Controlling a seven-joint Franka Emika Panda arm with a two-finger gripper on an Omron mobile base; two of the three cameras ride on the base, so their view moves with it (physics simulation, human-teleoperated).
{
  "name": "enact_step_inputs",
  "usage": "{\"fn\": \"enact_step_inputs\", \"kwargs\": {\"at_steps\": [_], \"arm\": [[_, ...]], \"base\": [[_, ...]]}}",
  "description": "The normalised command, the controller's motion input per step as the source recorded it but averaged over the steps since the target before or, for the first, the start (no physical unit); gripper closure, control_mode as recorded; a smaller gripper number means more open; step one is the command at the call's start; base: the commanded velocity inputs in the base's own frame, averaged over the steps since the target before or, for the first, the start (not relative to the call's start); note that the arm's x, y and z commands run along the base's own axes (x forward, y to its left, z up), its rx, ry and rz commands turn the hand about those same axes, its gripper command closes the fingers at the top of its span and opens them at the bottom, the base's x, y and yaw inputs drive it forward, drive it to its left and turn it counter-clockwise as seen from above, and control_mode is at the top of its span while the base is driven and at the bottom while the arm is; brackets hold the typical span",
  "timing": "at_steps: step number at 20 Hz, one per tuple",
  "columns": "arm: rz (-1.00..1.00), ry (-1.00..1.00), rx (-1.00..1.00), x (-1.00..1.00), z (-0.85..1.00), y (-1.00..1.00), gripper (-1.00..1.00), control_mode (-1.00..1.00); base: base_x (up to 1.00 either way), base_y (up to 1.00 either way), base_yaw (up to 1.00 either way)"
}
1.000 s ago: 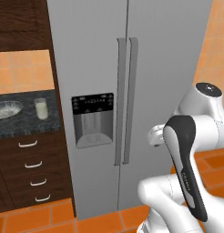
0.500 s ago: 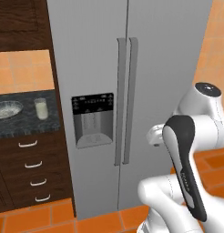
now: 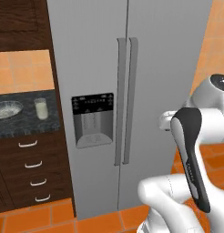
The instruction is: Grab a lemon wedge from the fridge and one ice cube from the ice bowl, and put them in the glass of lemonade.
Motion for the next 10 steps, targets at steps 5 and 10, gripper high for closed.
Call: {"fn": "enact_step_inputs", "kwargs": {"at_steps": [5,10], "arm": [[0.0,0.0,0.0,1.0,0.92,-0.02,-1.0,-1.0],[-0.02,-0.03,0.01,0.98,-0.05,0.07,-1.0,-1.0]], "base": [[0.0,0.0,0.0],[0.0,0.0,0.0]]}}
